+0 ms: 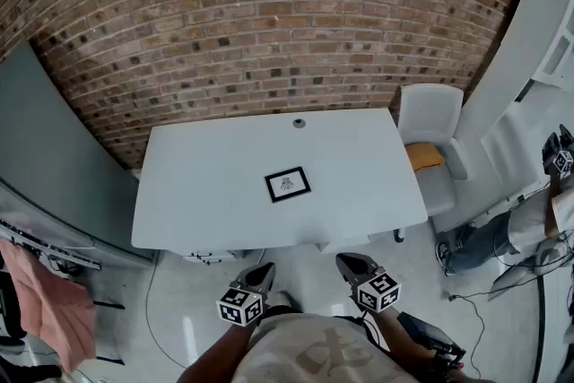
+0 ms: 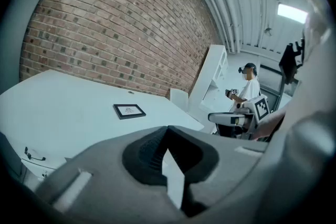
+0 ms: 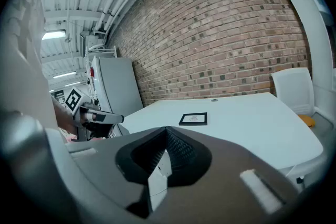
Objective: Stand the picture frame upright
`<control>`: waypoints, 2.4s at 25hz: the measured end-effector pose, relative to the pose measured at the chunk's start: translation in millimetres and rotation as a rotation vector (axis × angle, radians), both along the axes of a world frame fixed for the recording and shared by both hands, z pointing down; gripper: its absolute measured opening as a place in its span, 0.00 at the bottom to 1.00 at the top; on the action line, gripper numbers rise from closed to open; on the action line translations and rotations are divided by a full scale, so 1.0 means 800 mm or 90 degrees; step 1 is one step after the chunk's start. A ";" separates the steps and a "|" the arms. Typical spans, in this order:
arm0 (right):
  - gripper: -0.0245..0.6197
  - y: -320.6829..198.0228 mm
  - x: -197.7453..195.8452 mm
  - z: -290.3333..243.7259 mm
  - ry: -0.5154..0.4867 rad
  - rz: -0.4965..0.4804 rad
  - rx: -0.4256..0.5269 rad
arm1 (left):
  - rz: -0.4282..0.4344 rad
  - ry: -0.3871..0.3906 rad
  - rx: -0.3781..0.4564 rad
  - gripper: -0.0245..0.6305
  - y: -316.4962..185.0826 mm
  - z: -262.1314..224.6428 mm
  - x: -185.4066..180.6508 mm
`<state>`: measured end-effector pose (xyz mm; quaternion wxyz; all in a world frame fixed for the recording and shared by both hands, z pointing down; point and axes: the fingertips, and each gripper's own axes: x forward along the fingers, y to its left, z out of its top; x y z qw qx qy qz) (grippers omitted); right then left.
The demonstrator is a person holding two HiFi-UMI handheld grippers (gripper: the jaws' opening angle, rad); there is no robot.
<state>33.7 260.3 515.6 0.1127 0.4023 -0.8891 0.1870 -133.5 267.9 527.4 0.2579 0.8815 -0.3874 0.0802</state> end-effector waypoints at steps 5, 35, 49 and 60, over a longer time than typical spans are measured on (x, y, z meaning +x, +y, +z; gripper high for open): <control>0.05 0.027 0.023 -0.007 0.009 -0.025 0.009 | -0.012 -0.004 0.001 0.04 0.024 -0.003 0.027; 0.05 0.090 0.076 0.010 -0.012 -0.007 -0.021 | -0.013 -0.011 -0.015 0.04 0.091 0.009 0.081; 0.05 0.002 0.027 0.012 0.012 0.005 -0.031 | -0.011 0.002 -0.032 0.04 0.007 0.008 0.034; 0.05 -0.052 -0.020 0.003 0.044 0.036 -0.018 | -0.008 0.015 -0.030 0.04 -0.045 0.005 -0.024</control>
